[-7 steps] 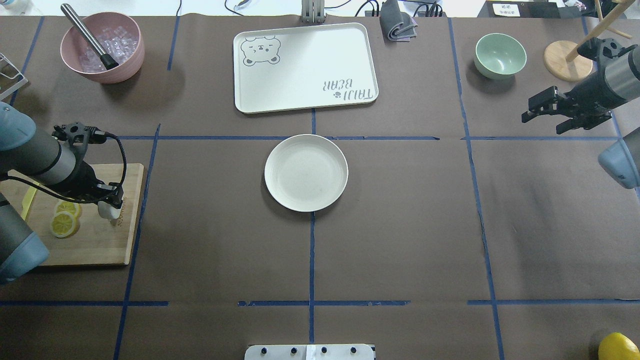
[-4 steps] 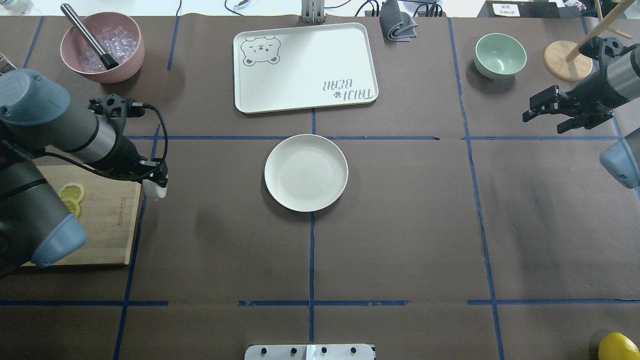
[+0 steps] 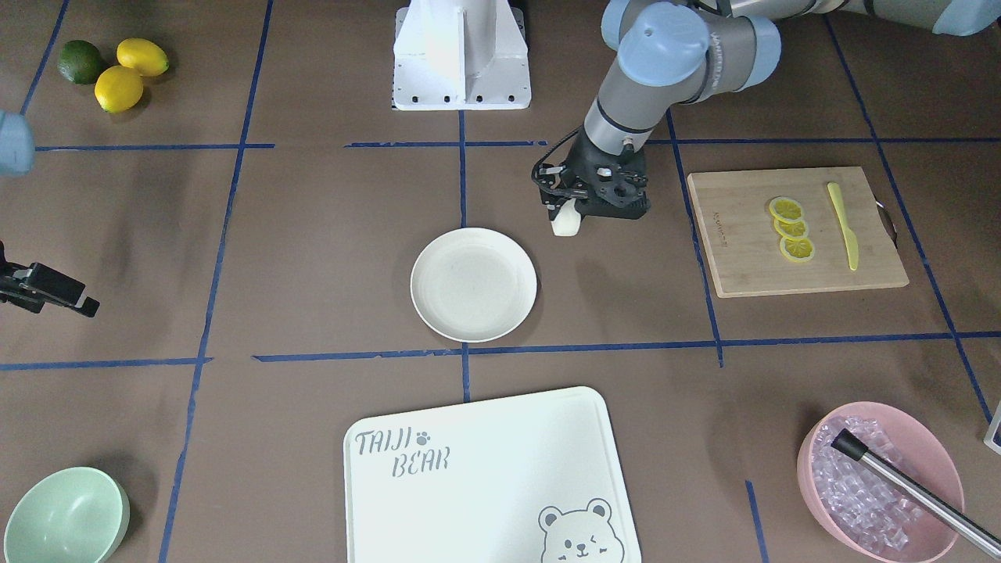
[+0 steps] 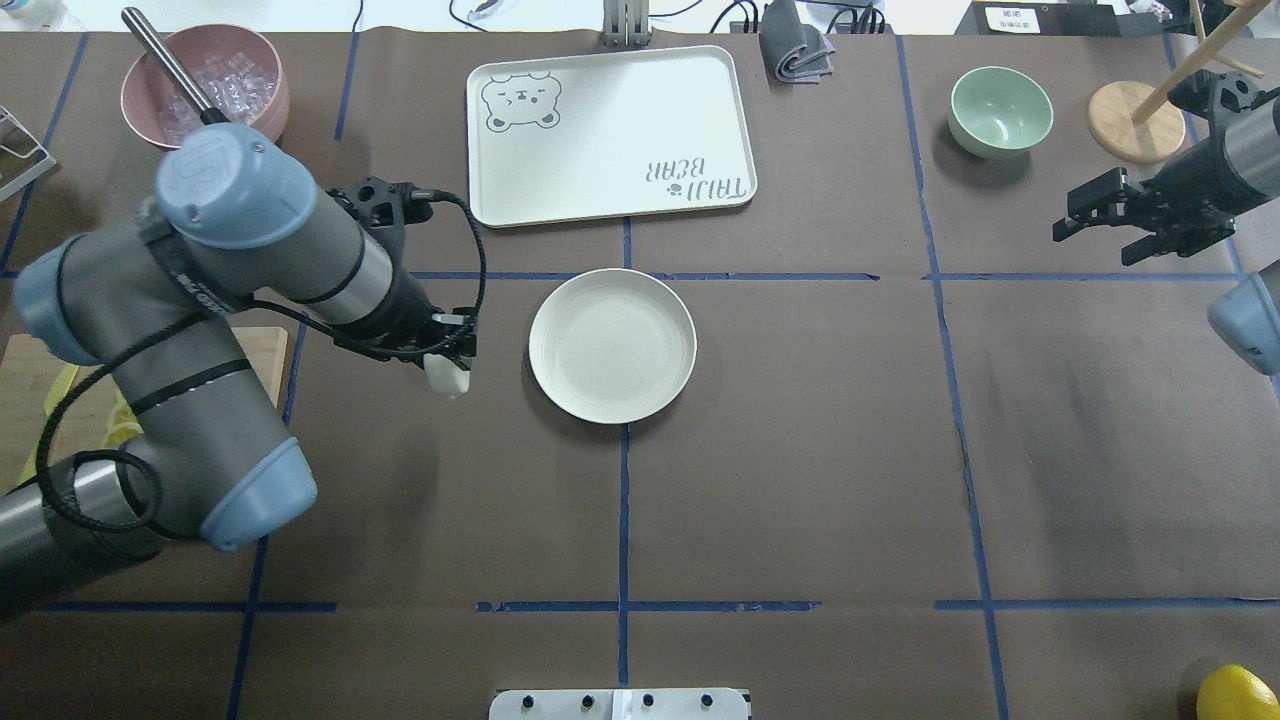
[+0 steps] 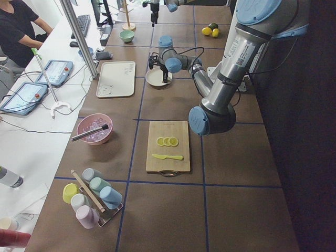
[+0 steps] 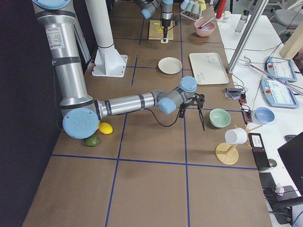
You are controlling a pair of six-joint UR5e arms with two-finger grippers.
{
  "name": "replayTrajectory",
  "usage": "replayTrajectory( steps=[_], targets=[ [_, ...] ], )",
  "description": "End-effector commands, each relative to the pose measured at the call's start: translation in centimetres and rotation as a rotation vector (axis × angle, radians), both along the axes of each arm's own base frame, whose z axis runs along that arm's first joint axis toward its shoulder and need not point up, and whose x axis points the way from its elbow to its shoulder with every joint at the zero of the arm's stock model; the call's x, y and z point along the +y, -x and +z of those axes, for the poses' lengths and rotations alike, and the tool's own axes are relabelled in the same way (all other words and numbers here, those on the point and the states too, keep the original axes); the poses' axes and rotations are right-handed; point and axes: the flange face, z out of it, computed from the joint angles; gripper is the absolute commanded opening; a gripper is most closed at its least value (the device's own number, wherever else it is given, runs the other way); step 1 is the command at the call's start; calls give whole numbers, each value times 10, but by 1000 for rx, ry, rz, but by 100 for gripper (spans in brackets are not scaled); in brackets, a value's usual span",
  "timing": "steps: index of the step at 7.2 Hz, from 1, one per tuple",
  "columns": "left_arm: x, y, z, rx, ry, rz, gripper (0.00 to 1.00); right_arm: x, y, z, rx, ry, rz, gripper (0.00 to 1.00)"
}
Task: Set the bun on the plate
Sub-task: 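Carry the white bun with the left gripper over the white plate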
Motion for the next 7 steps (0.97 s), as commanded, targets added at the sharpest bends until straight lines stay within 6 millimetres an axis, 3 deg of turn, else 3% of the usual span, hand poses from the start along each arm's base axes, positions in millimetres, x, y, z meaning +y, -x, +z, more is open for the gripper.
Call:
replayTrajectory(
  steps=[1, 5, 7],
  targets=[
    [-10, -60, -35, -28, -33, -21, 45, 1, 0, 1, 1, 2, -1, 100],
    [-54, -124, -66, -98, -30, -56, 45, 2, 0, 2, 1, 3, -2, 100],
    [-45, -148, -52, -127, -13, -32, 45, 2, 0, 2, 1, 2, -2, 100]
  ],
)
